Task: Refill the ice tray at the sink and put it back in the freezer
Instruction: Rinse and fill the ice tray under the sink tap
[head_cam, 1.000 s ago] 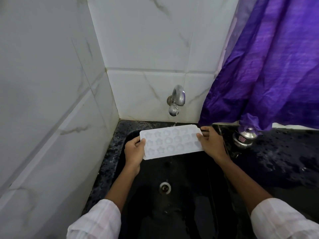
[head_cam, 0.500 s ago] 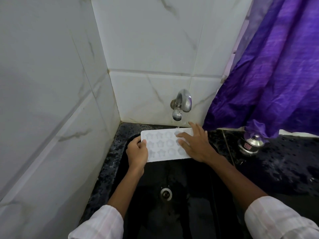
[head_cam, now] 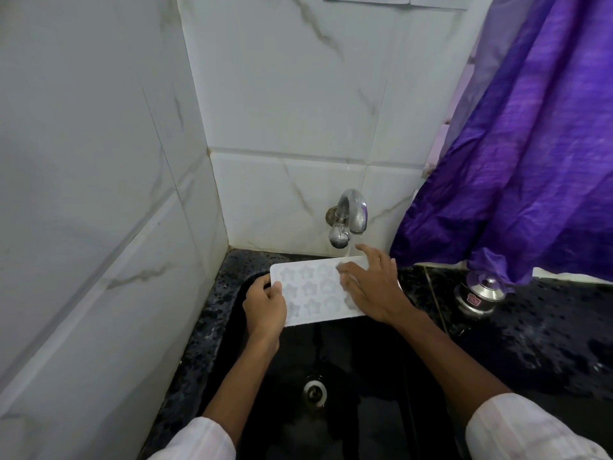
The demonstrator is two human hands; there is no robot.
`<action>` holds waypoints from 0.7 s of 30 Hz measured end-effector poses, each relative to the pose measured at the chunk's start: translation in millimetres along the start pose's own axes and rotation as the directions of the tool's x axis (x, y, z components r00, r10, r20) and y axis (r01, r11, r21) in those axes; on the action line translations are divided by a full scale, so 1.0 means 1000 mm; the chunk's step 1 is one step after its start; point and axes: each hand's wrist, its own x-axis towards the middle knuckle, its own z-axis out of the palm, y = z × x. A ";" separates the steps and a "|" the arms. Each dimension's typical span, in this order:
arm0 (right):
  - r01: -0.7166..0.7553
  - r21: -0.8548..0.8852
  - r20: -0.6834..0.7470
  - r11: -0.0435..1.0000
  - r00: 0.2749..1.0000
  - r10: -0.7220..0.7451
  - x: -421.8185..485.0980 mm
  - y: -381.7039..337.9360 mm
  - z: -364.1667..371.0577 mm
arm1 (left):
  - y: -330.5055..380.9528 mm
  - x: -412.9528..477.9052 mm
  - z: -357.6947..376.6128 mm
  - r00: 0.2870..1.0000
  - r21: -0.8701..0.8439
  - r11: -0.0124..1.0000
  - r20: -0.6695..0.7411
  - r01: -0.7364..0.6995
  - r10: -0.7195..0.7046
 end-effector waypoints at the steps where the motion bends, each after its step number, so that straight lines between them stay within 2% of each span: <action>1: -0.003 0.012 0.002 1.000 1.000 0.003 0.000 0.000 -0.001 | 0.001 0.000 -0.001 1.000 0.004 1.000 -0.001 -0.002 0.002; 8: 0.026 0.032 0.008 0.999 1.000 -0.026 -0.001 0.000 -0.007 | 0.009 0.000 -0.004 1.000 -0.006 1.000 -0.017 -0.007 0.007; 13: 0.007 0.177 -0.122 0.984 0.992 0.015 -0.004 0.005 -0.011 | 0.017 0.003 -0.007 1.000 -0.078 0.997 -0.021 0.001 -0.002; 21: 0.051 0.057 -0.139 0.997 0.989 -0.043 -0.002 0.006 -0.027 | 0.042 0.010 0.004 0.999 -0.120 0.992 -0.016 -0.031 0.029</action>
